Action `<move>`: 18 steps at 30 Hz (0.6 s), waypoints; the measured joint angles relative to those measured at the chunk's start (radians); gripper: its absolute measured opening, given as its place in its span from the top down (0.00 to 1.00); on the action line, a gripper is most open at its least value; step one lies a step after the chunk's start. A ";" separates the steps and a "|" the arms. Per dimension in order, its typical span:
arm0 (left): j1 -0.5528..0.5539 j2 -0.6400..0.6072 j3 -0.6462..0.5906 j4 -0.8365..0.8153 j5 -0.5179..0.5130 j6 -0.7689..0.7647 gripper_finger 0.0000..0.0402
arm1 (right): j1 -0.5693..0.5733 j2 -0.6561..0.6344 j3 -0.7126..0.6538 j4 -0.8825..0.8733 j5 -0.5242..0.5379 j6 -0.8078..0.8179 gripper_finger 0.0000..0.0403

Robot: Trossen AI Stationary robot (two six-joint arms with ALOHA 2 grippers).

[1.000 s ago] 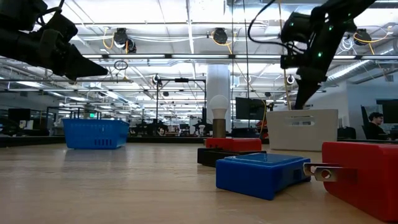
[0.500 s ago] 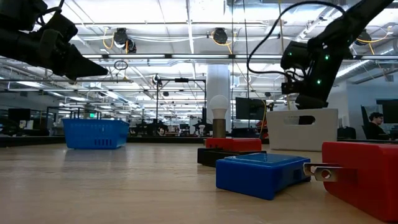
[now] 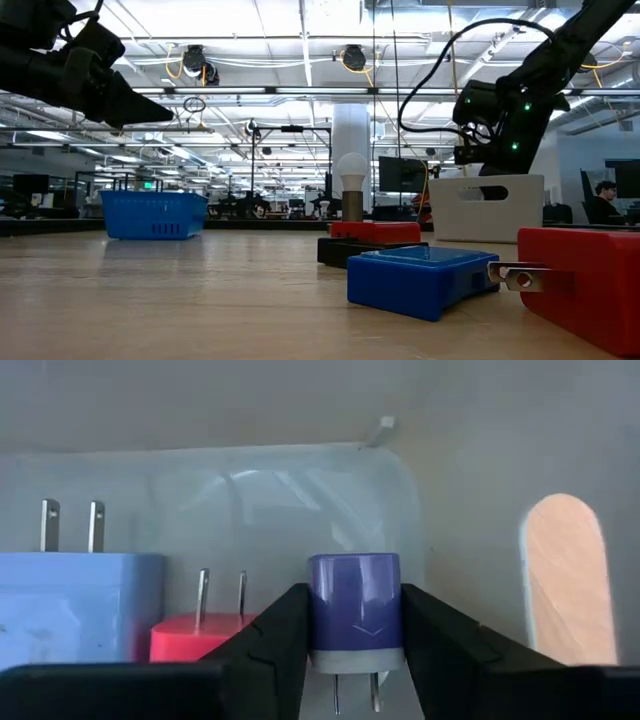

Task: Pick & Place Office items
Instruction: Put the purple charger adapter into the gray bin, then put the black digital clock into the blue bin

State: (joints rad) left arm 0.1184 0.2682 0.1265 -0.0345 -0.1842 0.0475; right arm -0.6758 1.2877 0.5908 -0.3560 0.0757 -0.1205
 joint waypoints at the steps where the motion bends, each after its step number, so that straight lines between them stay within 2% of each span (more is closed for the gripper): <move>1: 0.000 0.000 0.000 0.000 0.000 0.000 0.94 | 0.000 0.001 -0.001 0.003 0.000 -0.002 0.65; 6: 0.000 0.000 0.000 0.000 0.000 0.000 0.94 | 0.000 -0.003 -0.005 0.025 -0.002 0.001 0.44; 10: 0.000 0.000 0.000 0.000 0.000 0.000 0.94 | 0.002 -0.026 -0.004 0.029 -0.002 0.002 0.33; 14: 0.000 0.000 0.000 0.000 0.000 0.000 0.94 | 0.015 -0.095 -0.004 0.030 -0.001 0.003 0.29; 18: 0.000 0.000 0.000 0.000 0.000 0.000 0.94 | 0.044 -0.219 -0.004 0.031 -0.002 0.003 0.31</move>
State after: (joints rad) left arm 0.1181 0.2684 0.1265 -0.0345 -0.1841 0.0475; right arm -0.6316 1.0692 0.5871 -0.3254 0.0738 -0.1175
